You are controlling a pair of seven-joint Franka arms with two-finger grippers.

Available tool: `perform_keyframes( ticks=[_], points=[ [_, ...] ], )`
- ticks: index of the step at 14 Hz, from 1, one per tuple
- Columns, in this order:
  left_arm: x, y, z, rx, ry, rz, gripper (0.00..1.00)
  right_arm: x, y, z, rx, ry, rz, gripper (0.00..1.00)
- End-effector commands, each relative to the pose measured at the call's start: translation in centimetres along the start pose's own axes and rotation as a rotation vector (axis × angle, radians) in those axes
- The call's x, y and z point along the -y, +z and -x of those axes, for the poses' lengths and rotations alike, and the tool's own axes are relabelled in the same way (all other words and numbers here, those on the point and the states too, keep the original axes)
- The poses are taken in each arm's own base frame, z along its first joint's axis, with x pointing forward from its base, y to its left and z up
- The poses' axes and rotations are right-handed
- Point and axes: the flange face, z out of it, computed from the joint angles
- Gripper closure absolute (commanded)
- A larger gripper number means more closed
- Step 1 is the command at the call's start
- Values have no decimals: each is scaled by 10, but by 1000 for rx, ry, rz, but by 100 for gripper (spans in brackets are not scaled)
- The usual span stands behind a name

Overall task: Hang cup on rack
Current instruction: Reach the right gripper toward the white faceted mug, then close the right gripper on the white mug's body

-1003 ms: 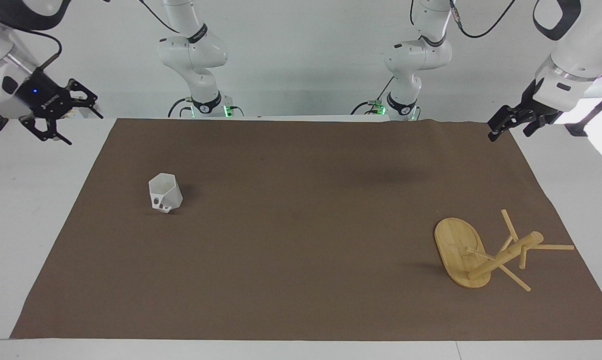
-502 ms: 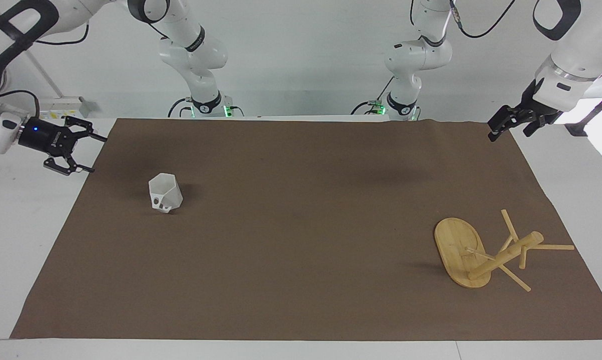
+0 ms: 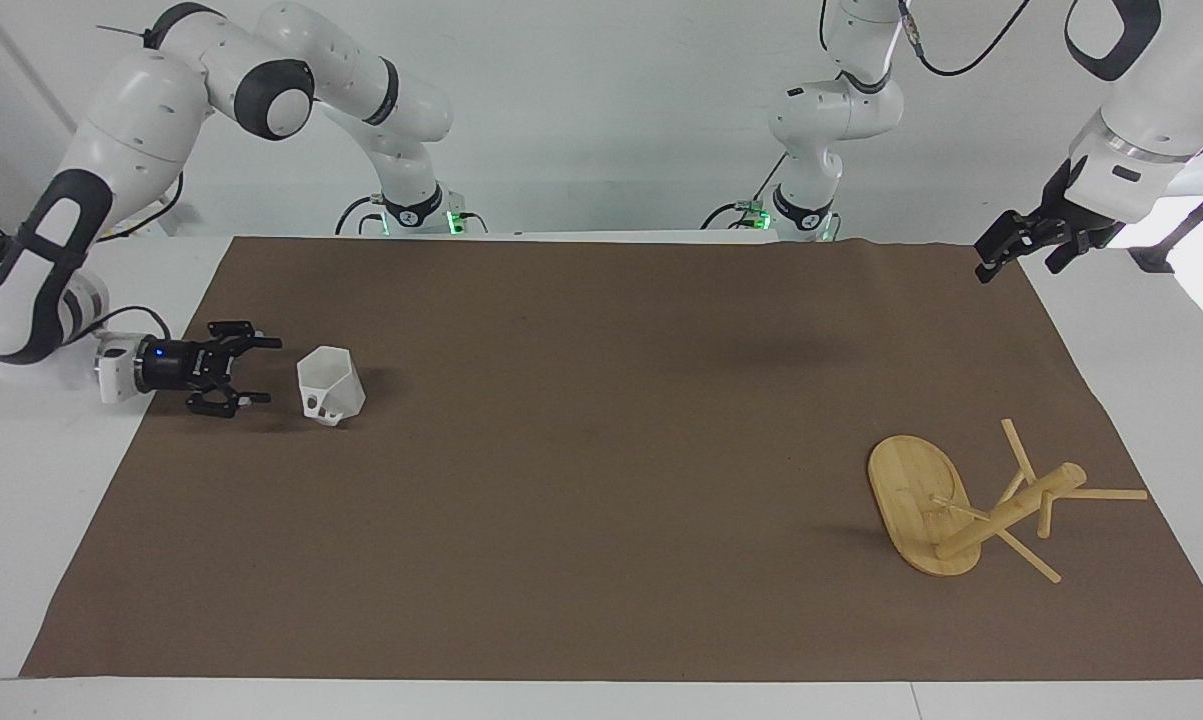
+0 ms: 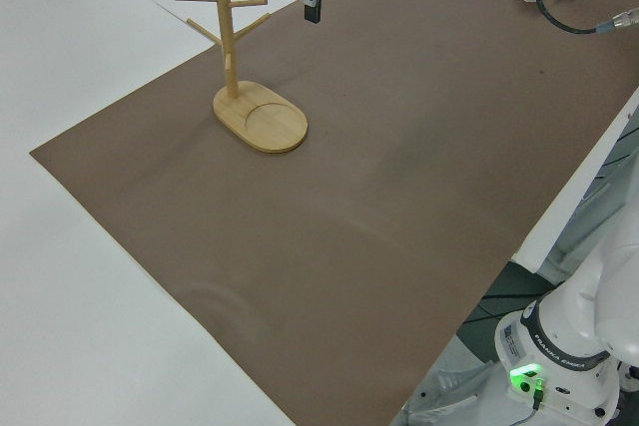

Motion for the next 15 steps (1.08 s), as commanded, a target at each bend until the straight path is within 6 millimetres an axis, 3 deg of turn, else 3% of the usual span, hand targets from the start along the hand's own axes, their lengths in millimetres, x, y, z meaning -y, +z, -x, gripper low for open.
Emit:
perform_keyframes(
  ticks=[1,4,9,13,15],
  points=[
    [2,-2,9,6,-1,-2,0,-5,-2,-5,-32,-98,-4,0],
    [2,-2,9,6,-1,-2,0,-9,18,3,-35,-134,-6,0],
    [3,-2,9,6,-2,-2,0,0,14,12,-25,-135,14,0],
    [2,-2,9,6,-1,-2,0,13,25,32,-17,-129,41,0],
    [2,-2,9,6,-1,-2,0,11,30,32,-14,-133,37,0]
  ],
)
